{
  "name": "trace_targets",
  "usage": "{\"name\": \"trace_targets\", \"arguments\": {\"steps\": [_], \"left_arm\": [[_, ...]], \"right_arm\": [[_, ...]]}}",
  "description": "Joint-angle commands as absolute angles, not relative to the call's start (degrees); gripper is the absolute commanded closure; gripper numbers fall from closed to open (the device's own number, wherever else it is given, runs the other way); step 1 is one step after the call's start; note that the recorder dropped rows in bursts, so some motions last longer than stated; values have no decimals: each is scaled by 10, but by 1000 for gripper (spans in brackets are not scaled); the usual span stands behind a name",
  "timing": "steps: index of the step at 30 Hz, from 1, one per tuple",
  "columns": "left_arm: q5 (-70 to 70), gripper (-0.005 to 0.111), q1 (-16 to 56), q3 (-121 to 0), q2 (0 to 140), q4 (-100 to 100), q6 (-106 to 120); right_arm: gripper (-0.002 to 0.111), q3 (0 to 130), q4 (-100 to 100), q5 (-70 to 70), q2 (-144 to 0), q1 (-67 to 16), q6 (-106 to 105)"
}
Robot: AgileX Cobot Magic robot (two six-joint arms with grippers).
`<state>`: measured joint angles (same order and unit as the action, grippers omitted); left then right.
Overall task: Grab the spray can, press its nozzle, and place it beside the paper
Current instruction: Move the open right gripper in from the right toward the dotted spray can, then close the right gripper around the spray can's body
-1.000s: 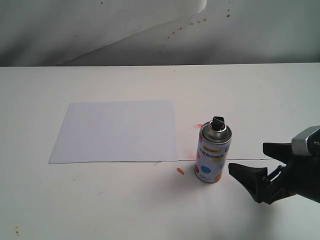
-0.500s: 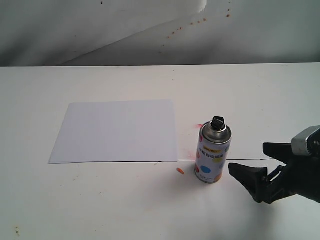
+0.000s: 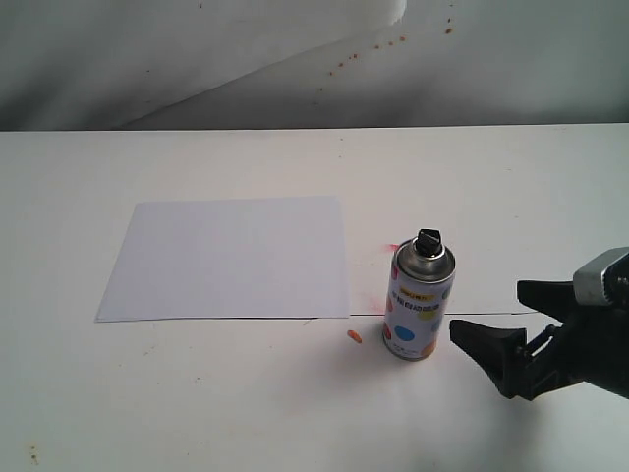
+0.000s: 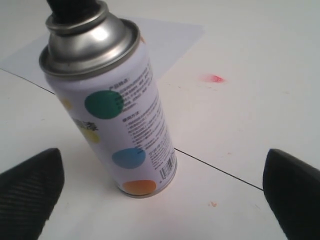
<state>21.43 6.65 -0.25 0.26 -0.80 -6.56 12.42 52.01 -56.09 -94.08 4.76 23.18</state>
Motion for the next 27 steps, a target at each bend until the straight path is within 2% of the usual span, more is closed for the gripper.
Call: {"name": "trace_targets", "arguments": {"steps": [1,11,18,27], "left_arm": [[206,107,69,0,0,-11,-66],[206,107,69,0,0,-11,-66],[206,107,69,0,0,-11,-66],[206,107,69,0,0,-11,-66]], "right_arm": [[3,122,518,-564,-942,51,229],[3,122,523,-612,-1002,45,216],[3,140,511,-608,-1010,-1,174],[3,176,527,-605,-1023,-1,194]]}}
